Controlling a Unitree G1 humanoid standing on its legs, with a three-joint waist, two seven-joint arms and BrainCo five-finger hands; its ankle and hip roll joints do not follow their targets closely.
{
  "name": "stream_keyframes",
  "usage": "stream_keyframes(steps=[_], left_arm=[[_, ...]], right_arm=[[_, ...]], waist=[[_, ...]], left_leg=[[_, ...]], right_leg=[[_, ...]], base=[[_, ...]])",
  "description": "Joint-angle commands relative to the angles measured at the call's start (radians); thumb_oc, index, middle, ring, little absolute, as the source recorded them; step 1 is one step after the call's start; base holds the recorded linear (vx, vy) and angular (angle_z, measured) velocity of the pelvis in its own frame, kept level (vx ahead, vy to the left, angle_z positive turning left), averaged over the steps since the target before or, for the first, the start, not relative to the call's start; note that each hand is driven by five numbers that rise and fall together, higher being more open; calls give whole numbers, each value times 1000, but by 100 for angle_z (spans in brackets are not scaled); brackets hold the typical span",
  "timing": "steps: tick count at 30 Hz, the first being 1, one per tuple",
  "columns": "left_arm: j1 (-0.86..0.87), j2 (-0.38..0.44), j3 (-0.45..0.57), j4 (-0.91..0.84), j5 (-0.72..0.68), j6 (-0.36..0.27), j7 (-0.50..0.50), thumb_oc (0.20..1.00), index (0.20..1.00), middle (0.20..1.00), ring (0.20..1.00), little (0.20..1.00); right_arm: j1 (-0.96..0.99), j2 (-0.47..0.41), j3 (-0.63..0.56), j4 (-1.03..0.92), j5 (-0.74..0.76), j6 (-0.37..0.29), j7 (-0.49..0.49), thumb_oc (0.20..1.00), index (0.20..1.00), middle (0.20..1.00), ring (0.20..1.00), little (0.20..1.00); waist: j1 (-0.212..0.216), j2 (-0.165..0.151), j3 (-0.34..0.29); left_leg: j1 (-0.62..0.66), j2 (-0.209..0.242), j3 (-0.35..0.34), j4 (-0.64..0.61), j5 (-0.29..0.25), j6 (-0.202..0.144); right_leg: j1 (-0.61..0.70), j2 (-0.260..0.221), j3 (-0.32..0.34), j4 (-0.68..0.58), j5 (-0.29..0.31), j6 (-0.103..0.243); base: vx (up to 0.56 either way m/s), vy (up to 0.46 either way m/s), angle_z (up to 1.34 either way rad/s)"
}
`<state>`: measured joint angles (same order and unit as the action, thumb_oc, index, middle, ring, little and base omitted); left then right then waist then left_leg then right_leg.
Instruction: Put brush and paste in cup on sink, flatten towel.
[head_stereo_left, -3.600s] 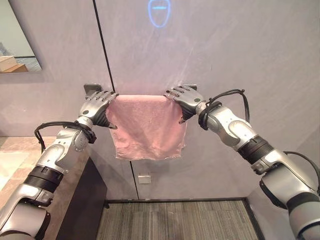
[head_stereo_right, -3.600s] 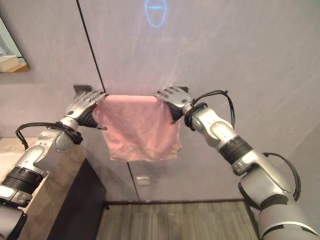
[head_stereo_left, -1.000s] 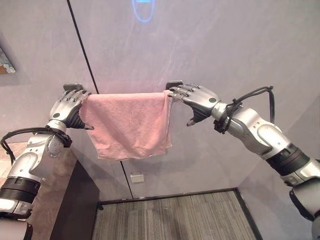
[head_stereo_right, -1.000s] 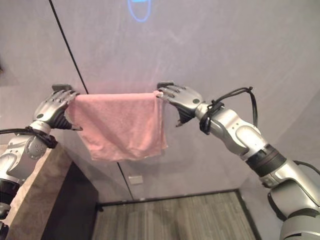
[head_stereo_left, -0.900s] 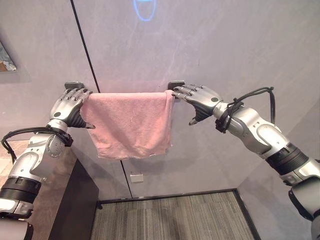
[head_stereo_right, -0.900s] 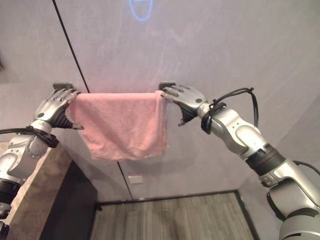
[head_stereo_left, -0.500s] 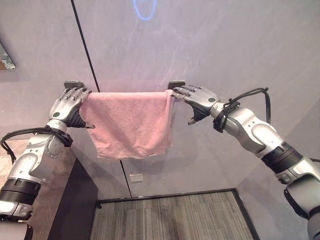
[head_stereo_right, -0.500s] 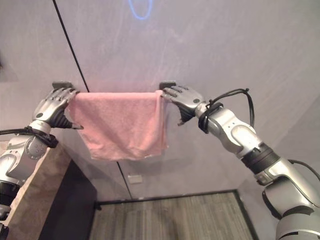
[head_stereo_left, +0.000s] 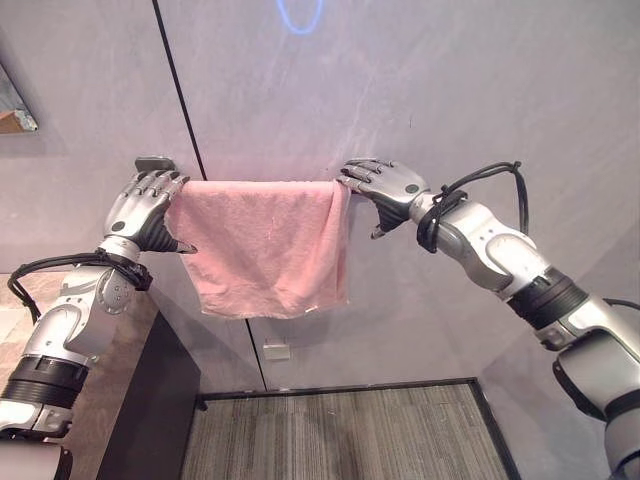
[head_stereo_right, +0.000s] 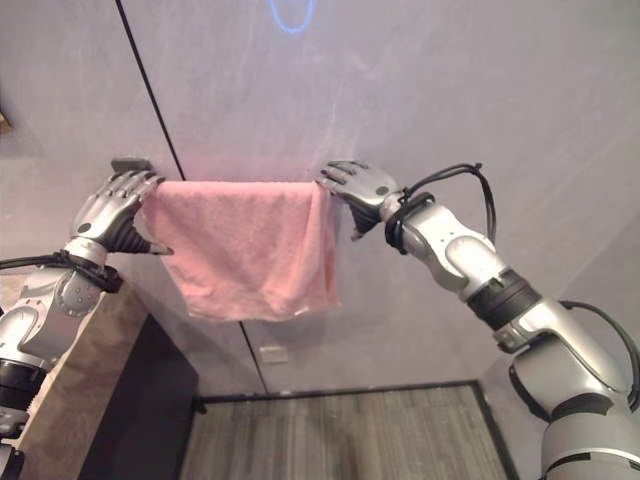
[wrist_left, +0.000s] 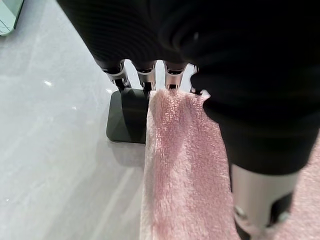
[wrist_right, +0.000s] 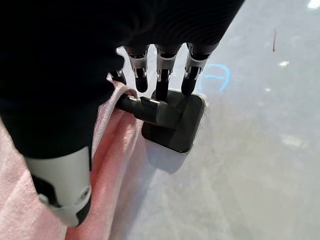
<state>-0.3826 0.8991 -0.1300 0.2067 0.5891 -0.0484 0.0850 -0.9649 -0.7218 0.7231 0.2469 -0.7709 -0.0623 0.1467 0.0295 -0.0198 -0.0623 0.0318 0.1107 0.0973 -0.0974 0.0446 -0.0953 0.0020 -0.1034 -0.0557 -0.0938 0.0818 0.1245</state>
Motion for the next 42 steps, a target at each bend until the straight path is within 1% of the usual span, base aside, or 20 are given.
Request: stream_keyframes(steps=[1, 2, 4, 5, 7, 10, 12, 16, 21, 28, 32, 36, 42], left_arm=[[67, 56, -6, 85, -22, 53, -53, 1000, 1000, 1000, 1000, 1000], [68, 55, -4, 85, -21, 53, -55, 1000, 1000, 1000, 1000, 1000], [73, 54, -2, 87, -19, 54, -57, 1000, 1000, 1000, 1000, 1000], [75, 53, 2, 85, -17, 54, -57, 1000, 1000, 1000, 1000, 1000], [79, 50, 5, 84, -11, 54, -63, 1000, 1000, 1000, 1000, 1000], [84, 50, 8, 88, -8, 55, -67, 1000, 1000, 1000, 1000, 1000], [88, 53, 7, 90, -5, 49, -72, 1000, 1000, 1000, 1000, 1000], [91, 56, 4, 97, -5, 45, -78, 1000, 1000, 1000, 1000, 1000], [89, 53, -3, 99, -8, 42, -76, 1000, 1000, 1000, 1000, 1000], [83, 46, -13, 103, -12, 46, -74, 1000, 1000, 1000, 1000, 1000], [85, 47, -15, 107, -20, 47, -69, 1000, 1000, 1000, 1000, 1000], [89, 54, -13, 108, -26, 48, -67, 1000, 1000, 1000, 1000, 1000], [90, 62, -9, 109, -38, 48, -61, 1000, 1000, 1000, 1000, 1000]], right_arm=[[-90, -56, 60, -1, -35, -1, 33, 1000, 1000, 1000, 1000, 1000], [-88, -65, 64, -8, -39, -5, 40, 1000, 1000, 1000, 1000, 1000], [-84, -79, 65, -30, -38, -13, 48, 1000, 1000, 1000, 1000, 1000], [-79, -89, 61, -42, -37, -17, 50, 1000, 1000, 1000, 1000, 1000], [-59, -119, 48, -84, -29, -26, 55, 1000, 1000, 1000, 1000, 1000], [-37, -138, 38, -106, -22, -33, 60, 1000, 1000, 1000, 1000, 1000], [-12, -169, 29, -138, -11, -44, 68, 1000, 1000, 1000, 1000, 1000], [21, -206, 21, -150, -11, -53, 77, 1000, 1000, 1000, 1000, 1000], [34, -212, 24, -132, -24, -56, 77, 1000, 1000, 1000, 1000, 1000], [40, -206, 30, -53, -62, -34, 66, 1000, 1000, 1000, 1000, 1000], [45, -194, 16, 32, -75, -1, 35, 1000, 1000, 1000, 1000, 1000], [43, -191, 14, 85, -100, 19, 15, 1000, 1000, 1000, 1000, 1000], [33, -199, 18, 137, -133, 39, 18, 1000, 1000, 1000, 1000, 1000]], waist=[[55, -73, 29], [54, -74, 31], [51, -72, 27], [49, -73, 30], [44, -69, 26], [40, -69, 29], [36, -64, 25], [30, -58, 24], [28, -55, 24], [28, -50, 29], [32, -46, 34], [35, -44, 35], [34, -41, 40]], left_leg=[[34, -66, -20, 12, -56, 63], [30, -67, -19, 13, -47, 63], [35, -66, -20, 12, -55, 63], [33, -67, -18, 13, -47, 63], [40, -66, -20, 12, -58, 64], [38, -67, -18, 13, -50, 64], [46, -65, -18, 12, -62, 63], [50, -65, -14, 12, -63, 63], [49, -66, -14, 11, -62, 63], [42, -68, -15, 11, -61, 62], [33, -71, -17, 11, -59, 63], [30, -71, -18, 11, -57, 62], [18, -74, -24, 10, -55, 61]], right_leg=[[-45, -59, 8, 38, 49, 33], [-50, -60, 9, 41, 56, 31], [-46, -59, 8, 41, 48, 32], [-50, -60, 8, 44, 54, 31], [-44, -59, 8, 44, 43, 33], [-48, -60, 9, 49, 48, 31], [-41, -59, 9, 49, 38, 33], [-39, -60, 10, 47, 39, 34], [-39, -60, 12, 42, 42, 35], [-44, -61, 12, 33, 50, 37], [-48, -64, 13, 29, 54, 38], [-50, -64, 14, 27, 56, 38], [-56, -66, 14, 24, 59, 38]], base=[[0, 0, 0], [0, 0, 0], [0, 0, 0], [0, 0, 0], [23, 3, 1], [-11, -2, 0], [46, 1, 1], [0, 0, 0], [0, 0, 0], [0, 0, 0], [0, 0, 0], [0, 0, 0], [0, 0, 0]])
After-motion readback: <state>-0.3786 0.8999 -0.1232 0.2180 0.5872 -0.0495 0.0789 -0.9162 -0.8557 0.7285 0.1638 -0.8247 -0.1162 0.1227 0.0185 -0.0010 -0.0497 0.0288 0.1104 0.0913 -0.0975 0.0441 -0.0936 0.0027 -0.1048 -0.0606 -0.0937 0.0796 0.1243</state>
